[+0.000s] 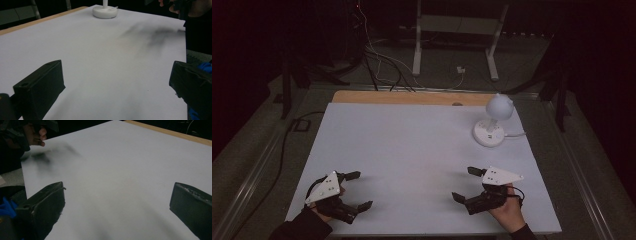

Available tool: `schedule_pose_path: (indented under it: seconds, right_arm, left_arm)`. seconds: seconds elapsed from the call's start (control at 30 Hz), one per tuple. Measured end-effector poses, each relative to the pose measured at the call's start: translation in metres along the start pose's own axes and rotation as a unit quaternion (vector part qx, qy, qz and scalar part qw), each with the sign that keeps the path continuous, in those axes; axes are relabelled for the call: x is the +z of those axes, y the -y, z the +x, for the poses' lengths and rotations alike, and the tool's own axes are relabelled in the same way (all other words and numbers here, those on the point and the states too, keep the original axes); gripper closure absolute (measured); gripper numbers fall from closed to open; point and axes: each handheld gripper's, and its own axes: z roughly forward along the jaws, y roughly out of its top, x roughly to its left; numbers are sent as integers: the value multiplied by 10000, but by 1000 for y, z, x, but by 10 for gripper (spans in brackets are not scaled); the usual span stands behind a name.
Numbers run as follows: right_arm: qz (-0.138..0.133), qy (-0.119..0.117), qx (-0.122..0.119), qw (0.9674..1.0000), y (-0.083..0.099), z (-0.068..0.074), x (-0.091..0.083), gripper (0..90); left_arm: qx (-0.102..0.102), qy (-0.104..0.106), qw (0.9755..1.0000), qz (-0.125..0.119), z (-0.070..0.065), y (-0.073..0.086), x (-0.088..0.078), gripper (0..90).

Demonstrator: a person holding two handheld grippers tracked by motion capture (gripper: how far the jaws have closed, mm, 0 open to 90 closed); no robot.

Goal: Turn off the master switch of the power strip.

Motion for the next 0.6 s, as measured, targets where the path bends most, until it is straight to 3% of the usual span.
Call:
schedule_pose_path:
  seconds: [0.23, 0.6]
  right_arm:
    - [-63, 116, 33, 9999, -7, -4, -4, 0]
    - [-330, 497, 176, 9981, -24, -19, -15, 0]
  left_arm:
    - [-14, -3, 10000, 0, 0, 0, 0, 3]
    - [-17, 3, 10000, -17, 0, 0, 0, 3]
